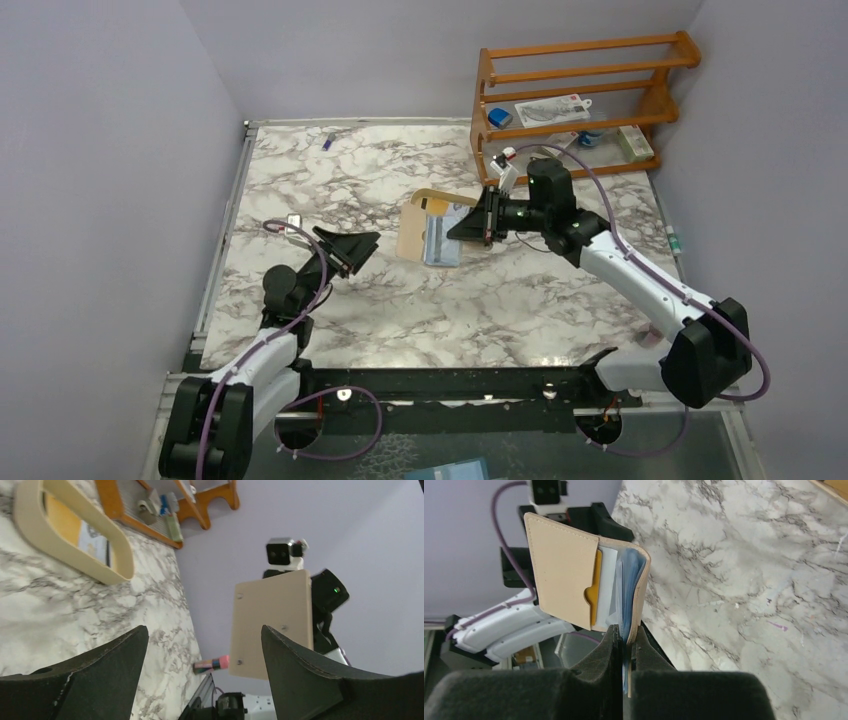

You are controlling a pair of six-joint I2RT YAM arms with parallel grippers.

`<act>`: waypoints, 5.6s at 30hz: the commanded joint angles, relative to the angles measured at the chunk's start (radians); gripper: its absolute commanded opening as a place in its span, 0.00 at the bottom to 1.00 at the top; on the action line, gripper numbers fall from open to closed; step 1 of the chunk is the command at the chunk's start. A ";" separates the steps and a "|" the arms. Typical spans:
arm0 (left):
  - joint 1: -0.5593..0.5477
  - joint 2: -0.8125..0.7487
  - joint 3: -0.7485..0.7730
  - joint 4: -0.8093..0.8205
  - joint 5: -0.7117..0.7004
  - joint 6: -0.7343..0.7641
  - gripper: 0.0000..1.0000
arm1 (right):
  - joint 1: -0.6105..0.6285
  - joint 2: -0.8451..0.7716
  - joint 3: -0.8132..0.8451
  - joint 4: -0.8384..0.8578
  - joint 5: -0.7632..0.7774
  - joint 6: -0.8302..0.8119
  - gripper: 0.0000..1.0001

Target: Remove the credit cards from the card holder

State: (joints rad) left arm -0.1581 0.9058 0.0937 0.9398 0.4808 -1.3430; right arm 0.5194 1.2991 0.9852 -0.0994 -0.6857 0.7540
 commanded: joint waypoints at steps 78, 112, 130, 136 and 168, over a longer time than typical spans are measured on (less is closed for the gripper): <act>-0.218 0.141 0.030 -0.103 0.159 0.230 0.52 | -0.010 0.058 -0.090 -0.199 -0.030 -0.158 0.01; -0.220 0.403 -0.078 0.275 0.162 0.197 0.00 | -0.010 0.127 -0.183 -0.133 -0.029 -0.192 0.01; -0.375 1.281 -0.015 0.857 0.042 0.277 0.00 | -0.010 0.262 -0.306 0.122 0.040 -0.195 0.01; -0.400 1.229 0.008 0.854 -0.016 0.298 0.00 | -0.010 0.282 -0.313 0.142 0.048 -0.210 0.15; -0.400 1.168 -0.010 0.852 -0.074 0.312 0.00 | 0.173 0.210 -0.406 0.335 0.058 0.002 0.98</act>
State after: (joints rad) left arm -0.5438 2.0083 0.0921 1.5444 0.5575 -1.1584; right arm 0.6838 1.4765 0.5888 0.1364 -0.6342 0.7006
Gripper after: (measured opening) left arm 0.006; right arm 0.983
